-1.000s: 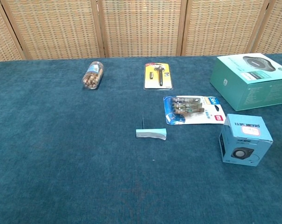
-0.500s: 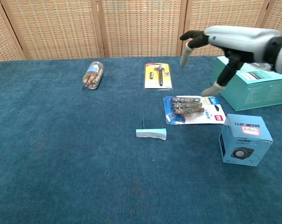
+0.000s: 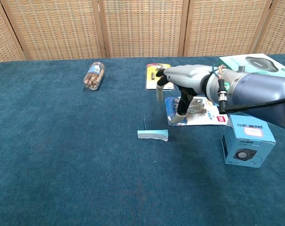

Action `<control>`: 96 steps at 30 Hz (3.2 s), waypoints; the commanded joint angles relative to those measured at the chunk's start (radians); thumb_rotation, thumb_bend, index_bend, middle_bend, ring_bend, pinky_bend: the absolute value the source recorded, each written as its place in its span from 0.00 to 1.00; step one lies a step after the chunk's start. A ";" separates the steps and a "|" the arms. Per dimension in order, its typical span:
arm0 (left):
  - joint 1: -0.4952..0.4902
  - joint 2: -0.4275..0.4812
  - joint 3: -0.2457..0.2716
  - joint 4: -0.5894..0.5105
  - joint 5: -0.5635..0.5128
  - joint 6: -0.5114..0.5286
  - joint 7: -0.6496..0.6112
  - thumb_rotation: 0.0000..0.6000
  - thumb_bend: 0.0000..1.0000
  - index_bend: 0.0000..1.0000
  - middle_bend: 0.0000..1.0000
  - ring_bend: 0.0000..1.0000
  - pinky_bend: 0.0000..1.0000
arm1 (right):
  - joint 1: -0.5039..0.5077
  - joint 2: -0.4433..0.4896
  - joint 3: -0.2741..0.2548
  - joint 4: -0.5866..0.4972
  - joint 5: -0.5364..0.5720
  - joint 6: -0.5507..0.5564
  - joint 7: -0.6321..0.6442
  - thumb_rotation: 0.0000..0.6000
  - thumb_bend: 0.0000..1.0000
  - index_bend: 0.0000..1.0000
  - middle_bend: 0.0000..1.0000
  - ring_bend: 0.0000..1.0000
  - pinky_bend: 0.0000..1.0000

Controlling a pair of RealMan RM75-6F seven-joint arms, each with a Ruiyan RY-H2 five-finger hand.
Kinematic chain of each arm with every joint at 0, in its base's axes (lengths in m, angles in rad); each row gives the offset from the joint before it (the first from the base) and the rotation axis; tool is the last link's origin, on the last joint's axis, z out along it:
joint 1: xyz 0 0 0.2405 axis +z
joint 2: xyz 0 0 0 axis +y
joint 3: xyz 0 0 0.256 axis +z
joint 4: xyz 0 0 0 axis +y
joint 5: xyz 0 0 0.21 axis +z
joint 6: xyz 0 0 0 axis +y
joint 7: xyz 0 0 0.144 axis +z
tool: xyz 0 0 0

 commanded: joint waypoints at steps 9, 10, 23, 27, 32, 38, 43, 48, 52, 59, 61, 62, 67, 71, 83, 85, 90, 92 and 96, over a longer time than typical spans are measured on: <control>-0.003 -0.001 0.002 -0.001 -0.001 -0.003 0.004 1.00 0.00 0.00 0.00 0.00 0.00 | 0.036 -0.047 0.004 0.008 0.155 0.034 0.011 1.00 0.25 0.41 0.00 0.00 0.00; -0.003 -0.002 0.002 -0.002 -0.002 -0.003 0.005 1.00 0.00 0.00 0.00 0.00 0.00 | 0.037 -0.053 0.005 0.012 0.157 0.040 0.017 1.00 0.26 0.41 0.00 0.00 0.00; -0.004 -0.003 0.002 -0.004 -0.005 -0.003 0.013 1.00 0.00 0.00 0.00 0.00 0.00 | 0.050 -0.123 0.006 0.058 0.196 0.048 0.069 1.00 0.26 0.43 0.00 0.00 0.00; -0.004 -0.001 0.001 -0.004 -0.007 -0.003 0.007 1.00 0.00 0.00 0.00 0.00 0.00 | 0.057 -0.149 -0.002 0.088 0.194 0.055 0.071 1.00 0.26 0.43 0.00 0.00 0.00; -0.005 0.000 0.002 -0.001 -0.005 -0.005 0.001 1.00 0.00 0.00 0.00 0.00 0.00 | 0.054 -0.180 -0.005 0.122 0.187 0.064 0.086 1.00 0.26 0.44 0.00 0.00 0.00; -0.005 0.001 0.001 -0.001 -0.005 -0.003 -0.005 1.00 0.00 0.00 0.00 0.00 0.00 | 0.054 -0.201 -0.011 0.147 0.175 0.062 0.090 1.00 0.28 0.45 0.00 0.00 0.00; -0.006 0.002 0.002 -0.001 -0.006 -0.006 -0.006 1.00 0.00 0.00 0.00 0.00 0.00 | 0.053 -0.215 -0.017 0.168 0.162 0.060 0.089 1.00 0.34 0.46 0.00 0.00 0.00; -0.006 0.003 0.003 -0.001 -0.005 -0.006 -0.007 1.00 0.00 0.00 0.00 0.00 0.00 | 0.048 -0.222 -0.018 0.180 0.157 0.058 0.090 1.00 0.42 0.47 0.00 0.00 0.00; -0.006 0.003 0.002 -0.001 -0.004 -0.005 -0.010 1.00 0.00 0.00 0.00 0.00 0.00 | 0.044 -0.226 -0.018 0.186 0.145 0.057 0.096 1.00 0.42 0.49 0.00 0.00 0.00; -0.008 0.004 0.003 0.000 -0.002 -0.006 -0.012 1.00 0.00 0.00 0.00 0.00 0.00 | 0.033 -0.234 -0.018 0.195 0.088 0.068 0.123 1.00 0.42 0.58 0.00 0.00 0.00; -0.007 0.004 0.003 0.000 -0.002 -0.006 -0.014 1.00 0.00 0.00 0.00 0.00 0.00 | 0.029 -0.234 -0.016 0.195 0.062 0.073 0.138 1.00 0.42 0.60 0.00 0.00 0.00; -0.008 0.004 0.003 0.000 -0.002 -0.007 -0.014 1.00 0.00 0.00 0.00 0.00 0.00 | 0.025 -0.232 -0.013 0.191 0.050 0.074 0.148 1.00 0.43 0.61 0.00 0.00 0.00; -0.010 0.004 0.005 -0.002 -0.003 -0.011 -0.009 1.00 0.00 0.00 0.00 0.00 0.00 | 0.010 -0.206 -0.006 0.157 0.001 0.079 0.177 1.00 0.44 0.61 0.00 0.00 0.00; -0.013 0.003 0.005 -0.001 -0.001 -0.015 -0.012 1.00 0.00 0.00 0.00 0.00 0.00 | 0.002 -0.165 -0.005 0.104 -0.026 0.065 0.188 1.00 0.44 0.61 0.00 0.00 0.00; -0.160 0.105 -0.028 -0.001 0.137 -0.111 -0.036 1.00 0.00 0.00 0.00 0.00 0.00 | -0.017 0.009 -0.018 -0.117 -0.169 0.027 0.234 1.00 0.44 0.61 0.00 0.00 0.00; -0.201 0.124 -0.035 -0.002 0.169 -0.142 -0.030 1.00 0.00 0.00 0.04 0.02 0.00 | -0.017 0.021 -0.020 -0.141 -0.177 0.032 0.231 1.00 0.44 0.61 0.00 0.00 0.00; -0.321 0.146 -0.036 0.003 0.266 -0.234 -0.073 1.00 0.02 0.00 0.56 0.45 0.21 | -0.008 0.038 -0.021 -0.192 -0.171 0.048 0.208 1.00 0.44 0.61 0.00 0.00 0.00; -0.360 0.131 -0.034 0.023 0.300 -0.250 -0.111 1.00 0.03 0.02 0.65 0.55 0.32 | -0.002 0.040 -0.020 -0.206 -0.166 0.054 0.199 1.00 0.44 0.61 0.00 0.00 0.00; -0.404 0.097 -0.038 0.062 0.320 -0.261 -0.149 1.00 0.09 0.13 0.76 0.68 0.51 | 0.007 0.044 -0.020 -0.223 -0.162 0.063 0.181 1.00 0.44 0.63 0.00 0.00 0.00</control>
